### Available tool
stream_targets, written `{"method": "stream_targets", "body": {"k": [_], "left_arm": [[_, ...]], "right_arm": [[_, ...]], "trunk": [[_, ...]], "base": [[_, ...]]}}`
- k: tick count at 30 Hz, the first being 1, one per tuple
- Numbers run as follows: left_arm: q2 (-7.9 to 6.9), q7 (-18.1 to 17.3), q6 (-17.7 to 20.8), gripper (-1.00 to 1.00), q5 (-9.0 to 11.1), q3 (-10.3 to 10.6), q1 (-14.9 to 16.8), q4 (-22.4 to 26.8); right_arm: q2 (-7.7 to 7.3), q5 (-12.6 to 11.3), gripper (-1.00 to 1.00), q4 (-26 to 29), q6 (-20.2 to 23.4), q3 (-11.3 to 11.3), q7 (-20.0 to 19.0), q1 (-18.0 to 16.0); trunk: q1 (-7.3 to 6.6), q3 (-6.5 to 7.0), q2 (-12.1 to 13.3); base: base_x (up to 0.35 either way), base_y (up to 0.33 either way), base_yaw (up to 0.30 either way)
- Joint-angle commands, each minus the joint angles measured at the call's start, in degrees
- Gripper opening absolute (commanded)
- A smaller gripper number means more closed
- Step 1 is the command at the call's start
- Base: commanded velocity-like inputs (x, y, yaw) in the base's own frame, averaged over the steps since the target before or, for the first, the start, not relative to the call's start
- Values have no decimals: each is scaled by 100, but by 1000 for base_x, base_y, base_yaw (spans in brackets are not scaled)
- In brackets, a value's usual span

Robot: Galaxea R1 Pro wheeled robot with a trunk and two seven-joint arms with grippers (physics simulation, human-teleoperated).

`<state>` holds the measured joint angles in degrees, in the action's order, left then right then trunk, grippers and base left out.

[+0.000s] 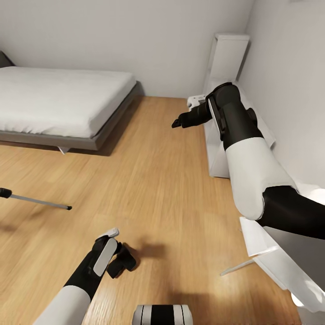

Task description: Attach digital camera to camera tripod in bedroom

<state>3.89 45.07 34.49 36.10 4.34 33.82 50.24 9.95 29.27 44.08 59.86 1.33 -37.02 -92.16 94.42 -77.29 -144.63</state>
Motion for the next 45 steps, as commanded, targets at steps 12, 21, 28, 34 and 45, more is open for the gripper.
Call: {"method": "stream_targets", "body": {"k": [12,21,28,34,45], "left_arm": [[-9,70,-14,100,59,14,2,18],[-1,72,-28,100,75,14,3,14],[0,72,-30,100,67,14,2,18],[5,79,-37,100,56,10,2,56],[6,81,-30,100,85,-3,4,65]], "right_arm": [[4,53,100,2,14,8,-51,-4],[4,52,100,-18,14,11,-45,-4],[4,50,100,-7,14,10,-44,-4],[4,52,100,-5,14,13,-44,-4],[4,46,100,-5,14,16,-49,-3]], "trunk": [[29,-271,-18],[52,-470,-30],[65,-581,-37],[65,-581,-37],[65,-581,-37]], "base": [[0,0,0],[0,0,0],[0,0,0],[0,0,0],[0,0,0]]}}
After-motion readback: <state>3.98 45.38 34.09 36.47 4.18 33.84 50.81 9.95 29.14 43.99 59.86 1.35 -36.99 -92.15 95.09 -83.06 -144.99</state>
